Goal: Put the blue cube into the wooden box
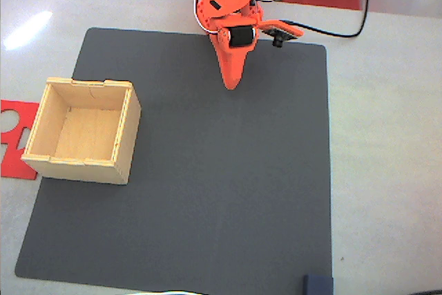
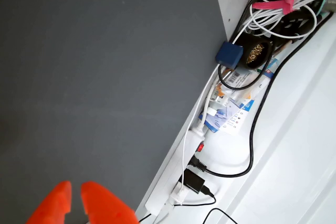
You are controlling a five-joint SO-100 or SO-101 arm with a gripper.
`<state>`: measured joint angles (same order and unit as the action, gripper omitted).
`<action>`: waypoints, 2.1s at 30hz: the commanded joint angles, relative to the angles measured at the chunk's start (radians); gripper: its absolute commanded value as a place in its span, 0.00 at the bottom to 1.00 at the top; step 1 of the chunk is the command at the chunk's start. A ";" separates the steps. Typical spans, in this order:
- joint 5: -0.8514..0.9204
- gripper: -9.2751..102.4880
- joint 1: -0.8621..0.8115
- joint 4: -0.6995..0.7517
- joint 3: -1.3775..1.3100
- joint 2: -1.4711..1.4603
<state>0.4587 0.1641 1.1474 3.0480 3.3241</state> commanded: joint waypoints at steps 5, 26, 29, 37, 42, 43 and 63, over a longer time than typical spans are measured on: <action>-0.092 0.25 -0.060 -0.029 -0.011 0.017; -0.138 0.31 -0.127 -0.218 -1.614 -1.769; -0.126 0.31 -0.091 -0.129 -1.890 -2.003; -0.118 0.34 -0.009 0.206 -3.096 -2.813; -0.152 0.35 0.044 0.141 -3.117 -2.870; -0.179 0.35 0.044 0.112 -3.117 -2.872; -0.227 0.31 0.140 -0.390 -3.119 -3.027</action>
<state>0.2470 0.2715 0.7854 -0.0184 0.2761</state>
